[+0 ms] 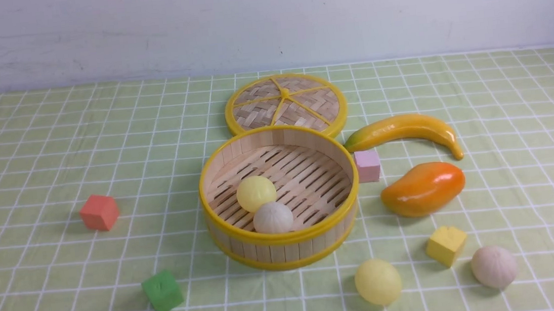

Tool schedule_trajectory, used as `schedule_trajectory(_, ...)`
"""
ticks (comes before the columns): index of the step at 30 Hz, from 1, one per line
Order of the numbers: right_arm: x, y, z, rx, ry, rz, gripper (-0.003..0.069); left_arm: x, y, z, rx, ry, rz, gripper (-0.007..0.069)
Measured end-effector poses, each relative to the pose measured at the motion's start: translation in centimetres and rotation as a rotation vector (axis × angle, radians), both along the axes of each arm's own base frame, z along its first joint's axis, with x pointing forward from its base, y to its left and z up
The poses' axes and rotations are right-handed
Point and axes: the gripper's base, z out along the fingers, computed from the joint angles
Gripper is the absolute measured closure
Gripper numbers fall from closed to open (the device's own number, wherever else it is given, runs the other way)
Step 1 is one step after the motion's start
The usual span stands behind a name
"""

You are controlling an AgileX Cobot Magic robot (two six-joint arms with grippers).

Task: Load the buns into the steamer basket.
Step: Use the right arm to grab a steamed stuffed bun

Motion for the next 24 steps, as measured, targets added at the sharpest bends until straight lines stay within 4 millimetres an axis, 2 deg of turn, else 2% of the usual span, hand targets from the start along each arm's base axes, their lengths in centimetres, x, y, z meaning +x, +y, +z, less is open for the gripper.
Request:
schedule_trajectory(20,0.0,0.0,0.0,0.000,0.000,0.000,0.0420,-0.2,0.1,-0.6,0.026,0.054,0.004,0.0638)
schedule_trajectory(24,0.0,0.0,0.0,0.000,0.000,0.000,0.0420,-0.5,0.3,-1.6,0.027,0.054,0.004,0.0638)
